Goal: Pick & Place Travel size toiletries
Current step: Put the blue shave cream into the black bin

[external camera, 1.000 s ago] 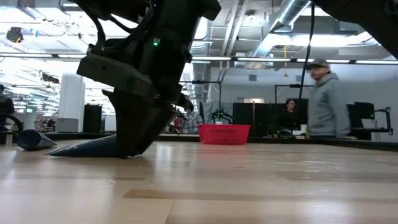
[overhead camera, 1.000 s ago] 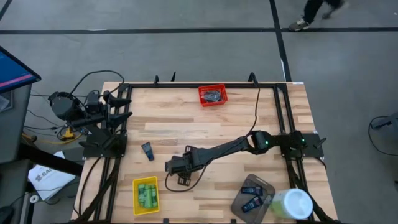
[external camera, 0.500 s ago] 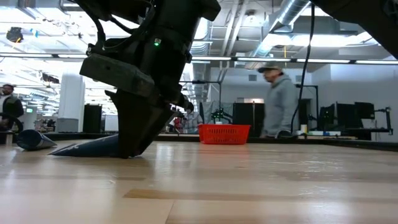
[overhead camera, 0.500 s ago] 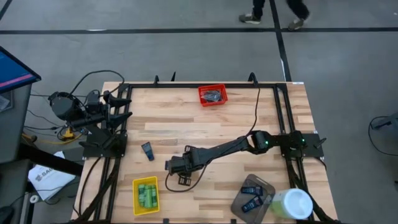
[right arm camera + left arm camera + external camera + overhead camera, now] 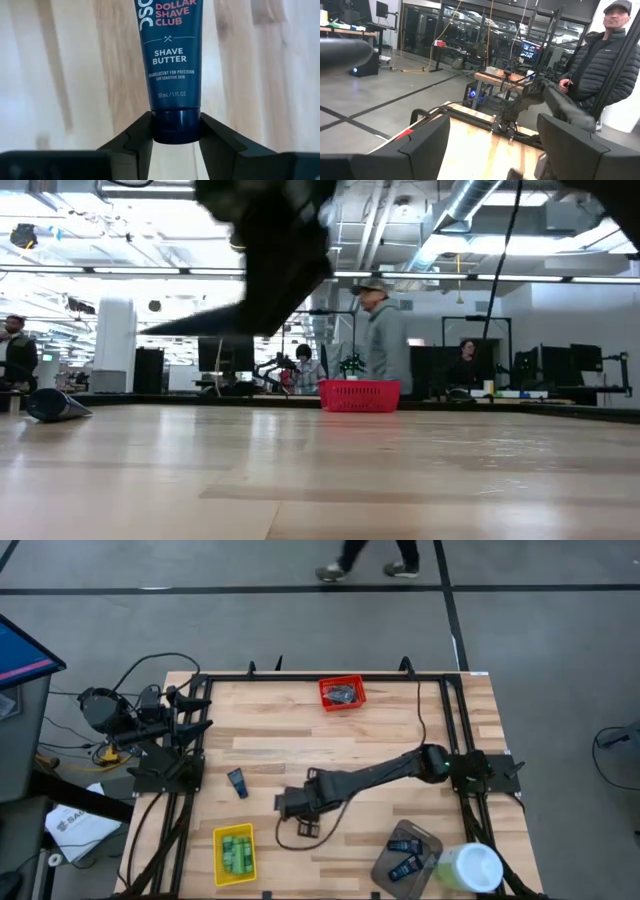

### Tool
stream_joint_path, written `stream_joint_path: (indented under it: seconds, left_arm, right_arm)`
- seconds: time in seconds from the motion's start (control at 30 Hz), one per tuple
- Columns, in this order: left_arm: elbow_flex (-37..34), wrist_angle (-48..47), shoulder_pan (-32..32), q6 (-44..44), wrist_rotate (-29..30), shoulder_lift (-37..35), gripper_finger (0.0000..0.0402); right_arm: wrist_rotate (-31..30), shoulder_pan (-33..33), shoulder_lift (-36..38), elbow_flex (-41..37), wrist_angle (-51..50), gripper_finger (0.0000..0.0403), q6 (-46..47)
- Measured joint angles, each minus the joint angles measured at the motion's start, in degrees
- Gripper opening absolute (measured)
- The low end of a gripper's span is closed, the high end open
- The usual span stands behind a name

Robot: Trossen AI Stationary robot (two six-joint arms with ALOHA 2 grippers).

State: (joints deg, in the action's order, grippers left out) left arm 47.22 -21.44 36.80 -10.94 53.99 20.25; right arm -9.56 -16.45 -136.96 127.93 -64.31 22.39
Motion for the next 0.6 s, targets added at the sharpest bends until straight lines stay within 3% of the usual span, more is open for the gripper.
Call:
stream_joint_path:
  seconds: [0.23, 0.43, 0.6]
  left_arm:
    - [0.0, 0.0, 0.0, 0.0, 0.0, 0.0, 0.0297]
    - [0.0, 0.0, 0.0, 0.0, 0.0, 0.0, 0.0297]
    - [0.0, 0.0, 0.0, 0.0, 0.0, 0.0, 0.0297]
  right_arm:
    - [-2.5, -7.3, 7.8, 0.0, -13.8, 0.0122, 5.4]
    - [-4.0, -16.4, 11.9, 0.0, -25.8, 0.0130, 18.2]
    - [-3.6, -23.9, 13.7, -2.2, -25.9, 0.0125, 26.8]
